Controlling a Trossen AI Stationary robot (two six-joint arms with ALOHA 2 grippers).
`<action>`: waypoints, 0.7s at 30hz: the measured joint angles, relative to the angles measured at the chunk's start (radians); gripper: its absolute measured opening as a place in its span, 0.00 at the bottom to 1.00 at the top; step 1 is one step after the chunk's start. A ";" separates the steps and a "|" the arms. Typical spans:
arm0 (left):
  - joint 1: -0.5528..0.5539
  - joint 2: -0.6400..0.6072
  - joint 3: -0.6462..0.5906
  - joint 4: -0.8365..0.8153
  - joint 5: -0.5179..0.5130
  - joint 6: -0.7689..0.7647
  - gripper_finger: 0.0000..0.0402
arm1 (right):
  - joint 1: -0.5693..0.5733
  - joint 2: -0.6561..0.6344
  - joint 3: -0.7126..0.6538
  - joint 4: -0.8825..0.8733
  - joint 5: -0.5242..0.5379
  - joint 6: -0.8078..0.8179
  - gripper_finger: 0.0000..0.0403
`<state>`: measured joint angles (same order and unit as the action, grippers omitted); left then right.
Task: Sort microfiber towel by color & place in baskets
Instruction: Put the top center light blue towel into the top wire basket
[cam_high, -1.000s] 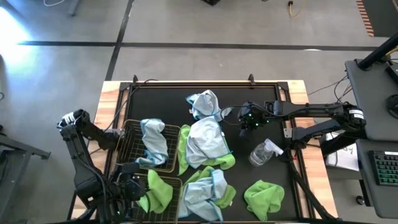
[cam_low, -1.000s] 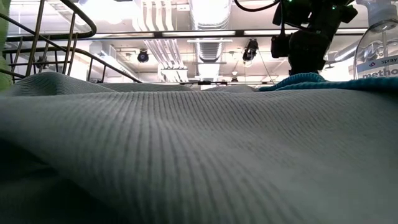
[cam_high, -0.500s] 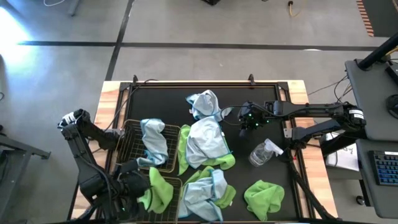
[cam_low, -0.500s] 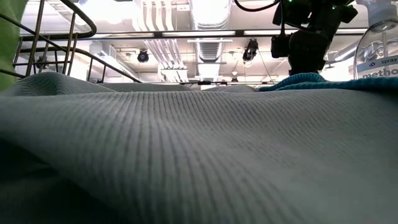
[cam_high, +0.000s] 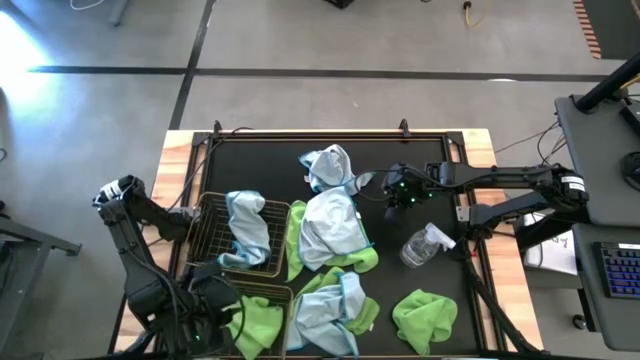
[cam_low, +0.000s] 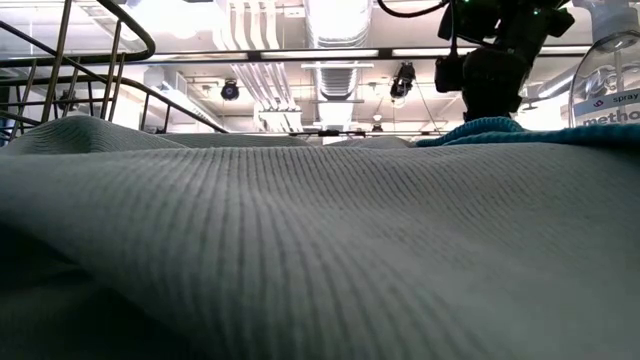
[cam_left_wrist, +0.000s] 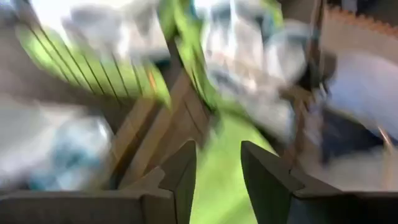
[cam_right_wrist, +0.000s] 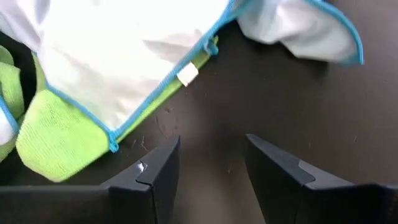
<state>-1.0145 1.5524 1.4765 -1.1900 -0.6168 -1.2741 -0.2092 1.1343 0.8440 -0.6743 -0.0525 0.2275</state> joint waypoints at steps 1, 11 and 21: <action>0.001 0.000 0.000 -0.001 -0.063 0.037 0.29 | 0.000 0.000 0.000 0.015 0.000 -0.002 0.42; 0.057 -0.005 0.000 -0.253 -0.369 0.176 0.29 | 0.000 0.000 0.000 0.136 0.000 -0.048 0.42; 0.114 -0.107 -0.072 -0.377 -0.452 0.203 0.28 | 0.000 0.000 -0.001 0.286 0.067 -0.062 0.42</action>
<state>-0.9009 1.4450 1.4046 -1.5671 -1.0692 -1.0709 -0.2096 1.1346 0.8433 -0.3882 0.0148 0.1657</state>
